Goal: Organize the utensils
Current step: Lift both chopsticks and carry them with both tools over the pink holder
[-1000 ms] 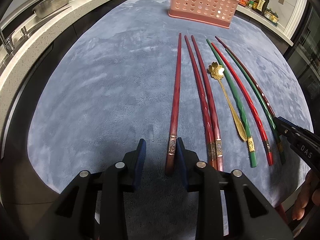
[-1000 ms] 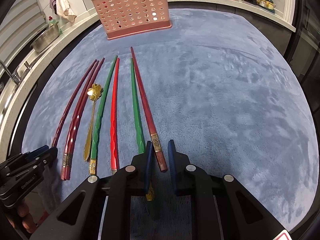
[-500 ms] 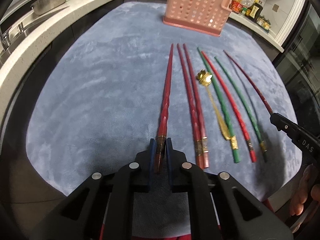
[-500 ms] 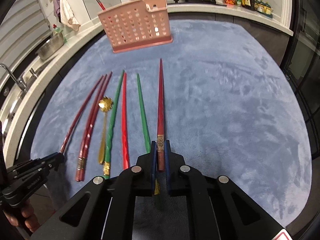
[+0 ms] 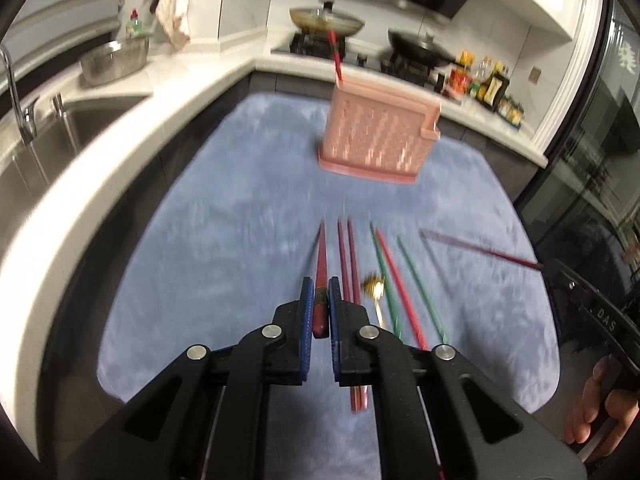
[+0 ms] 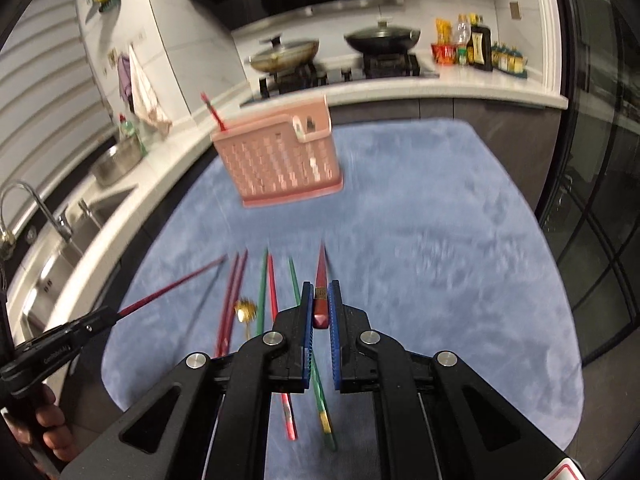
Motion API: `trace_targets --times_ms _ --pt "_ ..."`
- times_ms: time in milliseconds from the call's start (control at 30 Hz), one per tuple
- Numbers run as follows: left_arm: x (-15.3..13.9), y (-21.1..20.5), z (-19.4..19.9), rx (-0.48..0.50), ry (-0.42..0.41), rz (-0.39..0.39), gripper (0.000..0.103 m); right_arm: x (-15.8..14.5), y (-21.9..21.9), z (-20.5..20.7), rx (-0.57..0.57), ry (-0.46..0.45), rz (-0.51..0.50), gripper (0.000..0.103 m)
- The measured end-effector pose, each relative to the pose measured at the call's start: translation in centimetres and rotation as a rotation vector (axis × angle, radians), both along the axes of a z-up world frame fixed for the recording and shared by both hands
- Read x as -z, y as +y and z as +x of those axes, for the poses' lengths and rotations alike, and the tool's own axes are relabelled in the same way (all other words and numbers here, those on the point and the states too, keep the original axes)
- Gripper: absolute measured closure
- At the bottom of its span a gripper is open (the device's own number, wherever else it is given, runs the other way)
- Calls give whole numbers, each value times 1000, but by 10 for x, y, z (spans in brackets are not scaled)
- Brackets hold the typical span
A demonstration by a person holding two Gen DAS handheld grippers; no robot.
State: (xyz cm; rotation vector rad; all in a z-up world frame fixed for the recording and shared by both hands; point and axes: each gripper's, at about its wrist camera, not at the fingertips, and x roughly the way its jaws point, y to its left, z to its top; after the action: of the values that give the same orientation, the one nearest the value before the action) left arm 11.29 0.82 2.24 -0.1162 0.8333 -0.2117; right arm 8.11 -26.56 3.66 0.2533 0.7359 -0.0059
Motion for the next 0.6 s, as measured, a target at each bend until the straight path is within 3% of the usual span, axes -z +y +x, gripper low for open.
trace_targets --times_ms 200,600 --pt "-40 -4 28 -7 -106 -1 96 -29 -11 18 5 -49 20 96" --pt "-90 -17 81 -6 -222 -11 96 -71 -21 57 17 -145 -5 96"
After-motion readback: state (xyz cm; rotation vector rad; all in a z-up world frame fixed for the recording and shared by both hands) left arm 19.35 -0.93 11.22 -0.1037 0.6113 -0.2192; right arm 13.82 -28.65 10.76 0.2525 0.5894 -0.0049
